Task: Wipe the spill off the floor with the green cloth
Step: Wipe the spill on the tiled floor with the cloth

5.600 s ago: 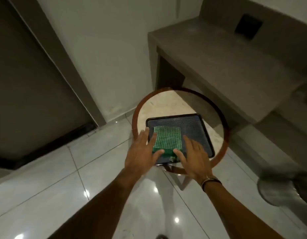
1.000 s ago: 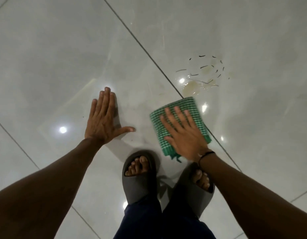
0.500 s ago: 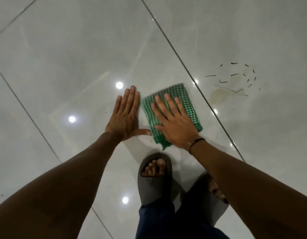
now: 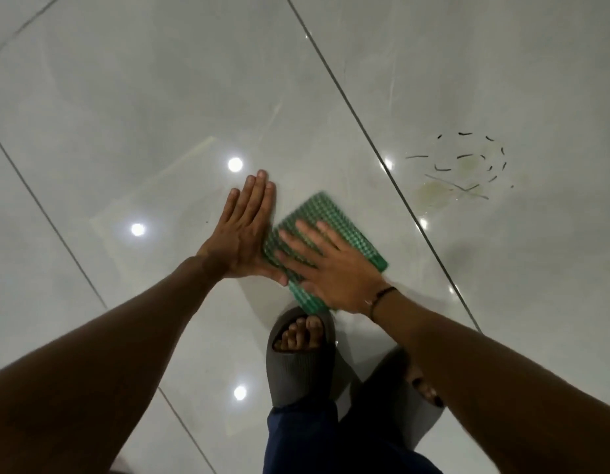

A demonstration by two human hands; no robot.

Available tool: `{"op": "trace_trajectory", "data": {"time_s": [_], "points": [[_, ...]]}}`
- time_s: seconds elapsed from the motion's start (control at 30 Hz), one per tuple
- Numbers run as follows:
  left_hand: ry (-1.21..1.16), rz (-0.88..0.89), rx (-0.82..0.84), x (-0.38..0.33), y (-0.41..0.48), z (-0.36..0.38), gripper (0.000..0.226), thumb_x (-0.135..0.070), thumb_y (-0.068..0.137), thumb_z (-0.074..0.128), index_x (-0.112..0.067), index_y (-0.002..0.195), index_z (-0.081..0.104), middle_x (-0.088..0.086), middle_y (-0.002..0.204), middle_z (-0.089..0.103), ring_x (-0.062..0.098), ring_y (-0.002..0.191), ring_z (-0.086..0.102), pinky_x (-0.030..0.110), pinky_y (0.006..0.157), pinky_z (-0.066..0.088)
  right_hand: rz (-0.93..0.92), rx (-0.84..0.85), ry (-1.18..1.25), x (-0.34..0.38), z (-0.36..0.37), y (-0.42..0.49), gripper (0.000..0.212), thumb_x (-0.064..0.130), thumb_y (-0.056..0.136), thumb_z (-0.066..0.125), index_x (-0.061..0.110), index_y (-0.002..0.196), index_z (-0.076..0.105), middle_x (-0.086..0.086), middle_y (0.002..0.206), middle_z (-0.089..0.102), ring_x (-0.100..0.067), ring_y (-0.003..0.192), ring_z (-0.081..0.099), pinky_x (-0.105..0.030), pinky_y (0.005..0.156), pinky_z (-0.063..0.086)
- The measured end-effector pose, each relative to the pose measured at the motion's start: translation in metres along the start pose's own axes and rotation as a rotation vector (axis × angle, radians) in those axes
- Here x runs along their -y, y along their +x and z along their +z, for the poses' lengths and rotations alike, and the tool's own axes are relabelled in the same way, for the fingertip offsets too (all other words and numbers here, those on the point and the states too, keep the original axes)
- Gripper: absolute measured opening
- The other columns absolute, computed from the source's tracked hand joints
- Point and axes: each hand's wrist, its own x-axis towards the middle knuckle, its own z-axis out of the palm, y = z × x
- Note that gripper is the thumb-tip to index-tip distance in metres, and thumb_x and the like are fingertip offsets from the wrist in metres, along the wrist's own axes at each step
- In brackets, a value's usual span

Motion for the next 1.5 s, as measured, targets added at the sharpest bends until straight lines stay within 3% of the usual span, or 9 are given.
{"op": "trace_trajectory", "data": {"time_s": [0.13,0.4,0.6,0.8,0.9,1.03,1.23,1.33,1.5], "points": [[0.041,-0.010,-0.047,-0.002,0.002,0.008,0.183,-0.119,0.049,0.049,-0.006,0.176,-0.020,0.017,0.184,-0.033,0.037,0.173,-0.028,0.060,0.142,-0.008,-0.053,0.077,-0.054,-0.042,0.007,-0.073,0.073,0.060,0.116,0.023,0.026,0.178,0.003,-0.010,0.187,-0.001,-0.037,0.173,0.002,-0.061,0.139,0.013],[0.100,-0.082,-0.126,-0.010,0.003,0.017,0.182,-0.119,0.051,0.050,-0.005,0.177,-0.017,0.019,0.186,-0.025,0.039,0.175,-0.020,0.059,0.143,-0.005,0.510,-0.110,0.051,-0.049,-0.023,0.013,0.077,0.061,0.114,0.025,0.021,0.178,0.008,-0.014,0.186,0.005,-0.042,0.172,0.007,-0.064,0.138,0.012],[0.165,-0.083,-0.205,-0.014,0.004,0.018,0.178,-0.118,0.053,0.048,-0.003,0.178,-0.006,0.020,0.188,-0.015,0.039,0.177,-0.009,0.056,0.144,0.001,0.219,-0.001,-0.066,-0.039,0.009,-0.095,0.075,0.060,0.115,0.028,0.025,0.178,0.009,-0.011,0.187,0.007,-0.040,0.172,0.006,-0.060,0.139,0.011],[0.268,0.132,-0.257,-0.058,0.032,0.029,0.160,-0.111,0.071,0.042,0.000,0.178,-0.001,0.022,0.189,-0.001,0.030,0.178,-0.012,0.044,0.144,-0.010,0.572,-0.076,-0.046,-0.089,-0.003,-0.117,0.078,0.063,0.114,0.024,0.021,0.178,0.008,-0.013,0.187,0.004,-0.040,0.173,0.004,-0.063,0.138,0.010],[0.195,0.138,-0.299,-0.092,0.068,0.015,0.145,-0.103,0.084,0.035,0.003,0.177,0.004,0.023,0.189,0.001,0.035,0.178,-0.004,0.048,0.145,-0.003,0.644,-0.111,0.013,-0.072,-0.001,-0.101,0.078,0.062,0.114,0.024,0.020,0.178,0.007,-0.013,0.187,0.002,-0.041,0.173,0.002,-0.062,0.139,0.005],[0.216,0.067,-0.411,-0.109,0.114,-0.012,0.118,-0.088,0.102,0.018,0.001,0.178,0.010,0.020,0.189,0.007,0.036,0.177,0.008,0.054,0.145,0.011,0.776,-0.072,0.062,-0.047,0.013,-0.159,0.079,0.066,0.112,0.025,0.025,0.178,0.011,-0.010,0.187,0.003,-0.038,0.173,0.005,-0.067,0.135,0.019],[0.187,-0.080,-0.488,-0.099,0.144,-0.002,0.115,-0.086,0.103,0.030,-0.005,0.179,-0.001,0.018,0.190,-0.004,0.037,0.178,-0.002,0.053,0.145,0.006,1.407,-0.287,0.093,-0.151,-0.019,-0.130,0.079,0.061,0.113,0.020,0.018,0.178,0.005,-0.019,0.186,0.004,-0.048,0.171,0.005,-0.072,0.134,0.012],[0.158,-0.061,-0.485,-0.095,0.146,0.002,0.106,-0.079,0.106,0.030,-0.009,0.180,-0.002,0.015,0.190,-0.004,0.034,0.178,-0.002,0.050,0.145,0.002,1.303,-0.301,0.089,-0.182,-0.038,-0.080,0.080,0.059,0.113,0.021,0.012,0.177,0.011,-0.021,0.185,0.008,-0.050,0.170,0.007,-0.072,0.136,0.008],[0.159,-0.084,-0.505,-0.097,0.143,-0.003,0.100,-0.072,0.109,0.030,-0.008,0.180,0.001,0.016,0.190,-0.001,0.034,0.178,0.000,0.052,0.145,0.005,0.883,-0.168,0.068,-0.117,-0.018,-0.101,0.080,0.060,0.113,0.028,0.018,0.178,0.009,-0.011,0.187,0.005,-0.041,0.172,0.002,-0.065,0.138,0.006]]}}
